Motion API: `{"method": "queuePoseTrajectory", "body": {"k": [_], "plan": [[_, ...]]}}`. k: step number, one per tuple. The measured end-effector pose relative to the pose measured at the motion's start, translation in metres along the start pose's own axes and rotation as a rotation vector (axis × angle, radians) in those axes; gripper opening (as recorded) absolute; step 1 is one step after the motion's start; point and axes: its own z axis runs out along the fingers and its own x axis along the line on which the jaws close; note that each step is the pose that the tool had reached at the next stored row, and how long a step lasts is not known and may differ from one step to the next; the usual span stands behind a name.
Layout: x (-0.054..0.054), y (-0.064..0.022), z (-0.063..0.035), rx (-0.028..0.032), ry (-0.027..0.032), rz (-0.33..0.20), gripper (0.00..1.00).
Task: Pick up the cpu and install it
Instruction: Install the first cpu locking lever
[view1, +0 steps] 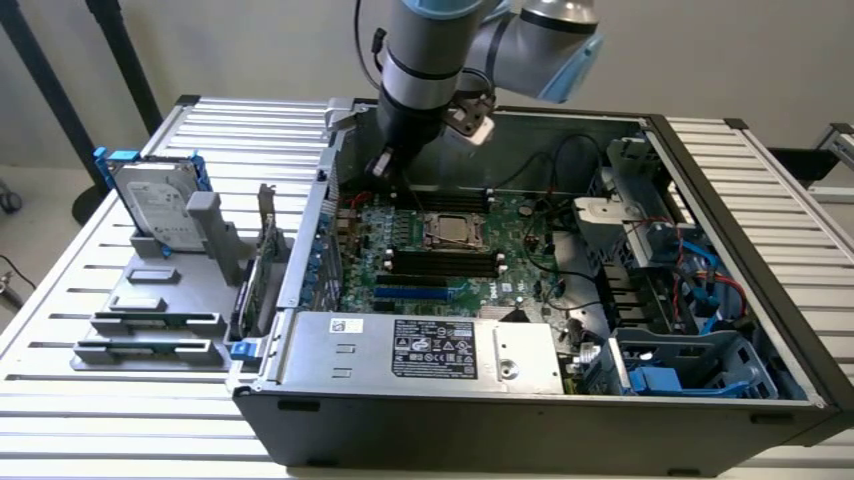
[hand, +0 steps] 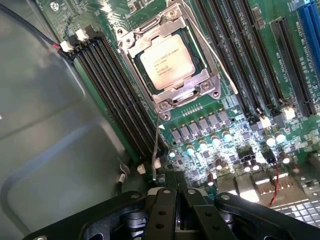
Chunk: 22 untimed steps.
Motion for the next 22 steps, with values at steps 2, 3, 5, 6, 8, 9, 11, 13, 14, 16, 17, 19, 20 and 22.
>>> {"method": "queuePoseTrajectory", "body": {"k": [2,3,5,6,8,9,11,13,14,16,17,19,20,22], "plan": [[-0.0003,-0.0004,0.0002,0.0038,0.0149,0.012,0.11],[-0.0004,-0.0005,0.0004,0.0052,0.0221,0.019,0.11],[-0.0006,-0.0006,0.0008,0.0085,0.0379,0.034,0.11],[-0.0007,-0.0006,0.001,0.011,0.0469,0.041,0.11],[-0.0007,-0.0006,0.0012,0.014,0.0643,0.058,0.11],[-0.0007,-0.0006,0.0012,0.0146,0.0712,0.065,0.11],[-0.0006,-0.0005,0.0012,0.0136,0.0819,0.078,0.11],[-0.0006,-0.0005,0.0011,0.0104,0.0892,0.091,0.11],[-0.0006,-0.0004,0.0011,0.0081,0.0918,0.096,0.11],[-0.0004,0.0,0.0011,0.0039,0.0966,0.104,0.11],[-0.0002,0.0005,0.0012,0.0026,0.0981,0.107,0.11],[0.0008,0.0027,0.0016,0.0012,0.0994,0.111,0.11],[0.0014,0.0043,0.002,0.0004,0.1001,0.111,0.11],[0.0026,0.0072,0.0034,-0.003,0.1021,0.111,0.11]]}}
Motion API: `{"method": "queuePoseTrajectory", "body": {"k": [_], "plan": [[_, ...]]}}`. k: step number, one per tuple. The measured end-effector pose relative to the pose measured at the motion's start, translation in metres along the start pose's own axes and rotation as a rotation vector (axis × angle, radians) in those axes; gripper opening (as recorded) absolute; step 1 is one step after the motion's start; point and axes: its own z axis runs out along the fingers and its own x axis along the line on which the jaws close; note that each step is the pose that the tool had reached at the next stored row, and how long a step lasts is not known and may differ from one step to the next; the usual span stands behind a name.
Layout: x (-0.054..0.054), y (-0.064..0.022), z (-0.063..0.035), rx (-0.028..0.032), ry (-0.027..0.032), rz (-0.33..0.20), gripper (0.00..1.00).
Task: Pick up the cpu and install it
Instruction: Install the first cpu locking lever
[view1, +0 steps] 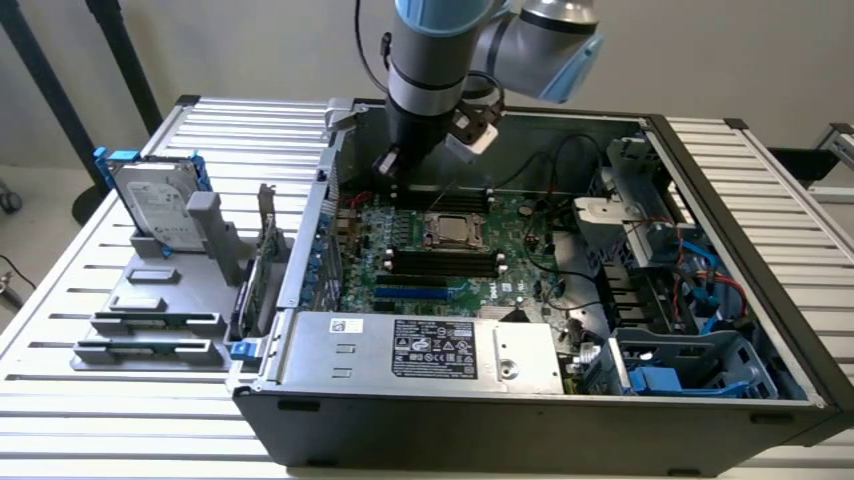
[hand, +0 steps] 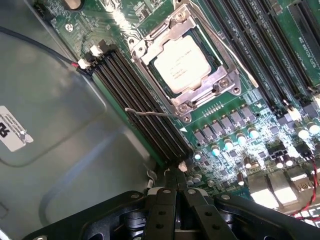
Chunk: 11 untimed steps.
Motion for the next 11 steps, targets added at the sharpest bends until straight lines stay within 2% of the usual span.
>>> {"method": "queuePoseTrajectory", "body": {"k": [3,6,8,9,11], "plan": [[0.0019,0.0038,0.0017,-0.0078,0.0031,-0.002,0.11],[0.0031,0.0064,0.0032,-0.0221,0.0041,-0.004,0.11],[0.0036,0.0076,0.0038,-0.0352,0.0036,-0.006,0.11],[0.0036,0.0078,0.0041,-0.0436,0.0034,-0.009,0.11],[0.0036,0.0078,0.0044,-0.0651,0.0061,-0.014,0.11]]}}
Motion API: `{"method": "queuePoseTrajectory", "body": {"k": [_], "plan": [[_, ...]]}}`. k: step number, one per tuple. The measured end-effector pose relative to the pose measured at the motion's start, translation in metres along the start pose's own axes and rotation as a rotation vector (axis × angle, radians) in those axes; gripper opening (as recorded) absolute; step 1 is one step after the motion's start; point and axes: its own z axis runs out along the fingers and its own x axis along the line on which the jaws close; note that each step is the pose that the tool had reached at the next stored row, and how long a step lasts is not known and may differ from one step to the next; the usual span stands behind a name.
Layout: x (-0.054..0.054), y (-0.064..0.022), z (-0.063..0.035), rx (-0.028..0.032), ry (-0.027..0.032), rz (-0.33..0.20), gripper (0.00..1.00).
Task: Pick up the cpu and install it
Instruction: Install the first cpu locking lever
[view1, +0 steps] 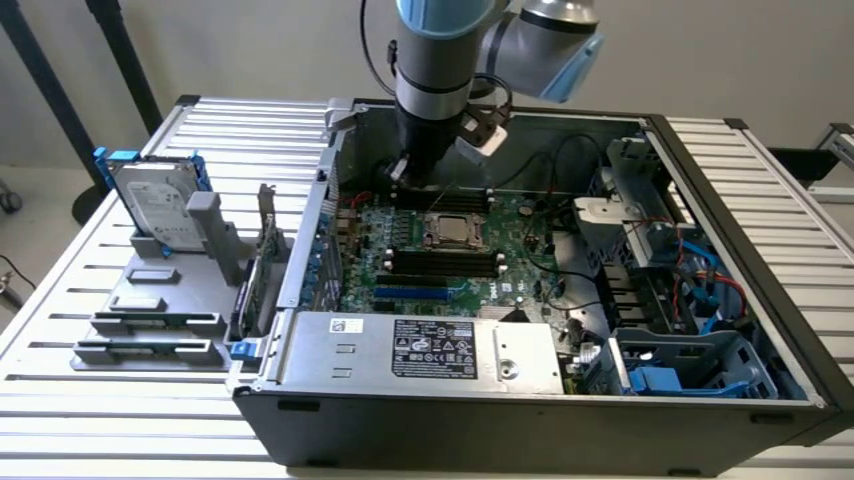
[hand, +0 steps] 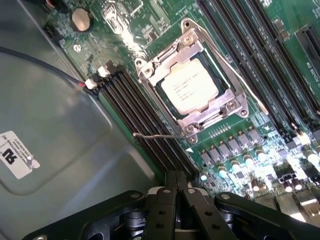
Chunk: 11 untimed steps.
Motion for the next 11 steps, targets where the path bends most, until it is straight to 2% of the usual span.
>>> {"method": "queuePoseTrajectory", "body": {"k": [4,6,8,11], "plan": [[-0.0002,0.0002,0.0011,-0.0392,0.0125,-0.011,0.11],[-0.0005,0.0004,0.002,-0.0551,0.0198,-0.016,0.11],[-0.0012,0.0006,0.0045,-0.064,0.0259,-0.02,0.11],[-0.0034,0.0006,0.0096,-0.0675,0.0283,-0.022,0.11]]}}
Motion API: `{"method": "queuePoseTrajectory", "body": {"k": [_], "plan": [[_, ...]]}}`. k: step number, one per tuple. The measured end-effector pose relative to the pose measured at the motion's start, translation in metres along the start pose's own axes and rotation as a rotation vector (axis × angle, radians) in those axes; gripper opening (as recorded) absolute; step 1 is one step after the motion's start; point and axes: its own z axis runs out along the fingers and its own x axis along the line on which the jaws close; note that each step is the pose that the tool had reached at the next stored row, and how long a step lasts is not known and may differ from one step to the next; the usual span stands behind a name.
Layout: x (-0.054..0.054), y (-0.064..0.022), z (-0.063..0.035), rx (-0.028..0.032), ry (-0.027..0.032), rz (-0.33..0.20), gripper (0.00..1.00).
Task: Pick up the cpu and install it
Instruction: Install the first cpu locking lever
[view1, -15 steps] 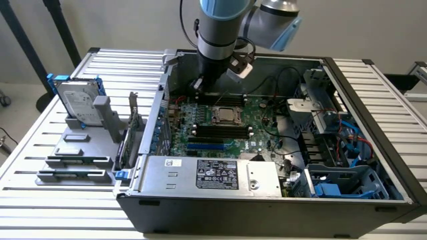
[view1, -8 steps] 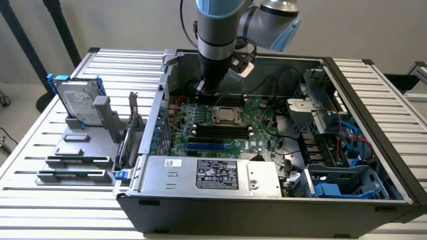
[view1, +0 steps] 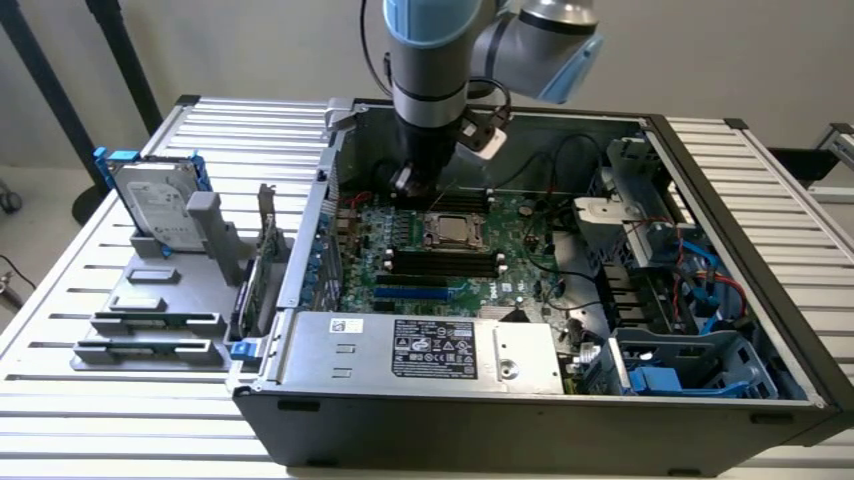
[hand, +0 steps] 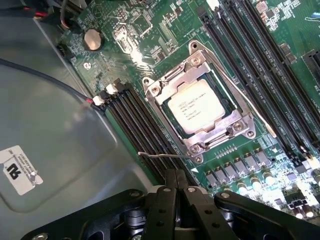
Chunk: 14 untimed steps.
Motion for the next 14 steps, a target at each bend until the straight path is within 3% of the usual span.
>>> {"method": "queuePoseTrajectory", "body": {"k": [14], "plan": [[-0.007,0.0025,0.0244,-0.0042,0.0031,-0.002,0.11]]}}
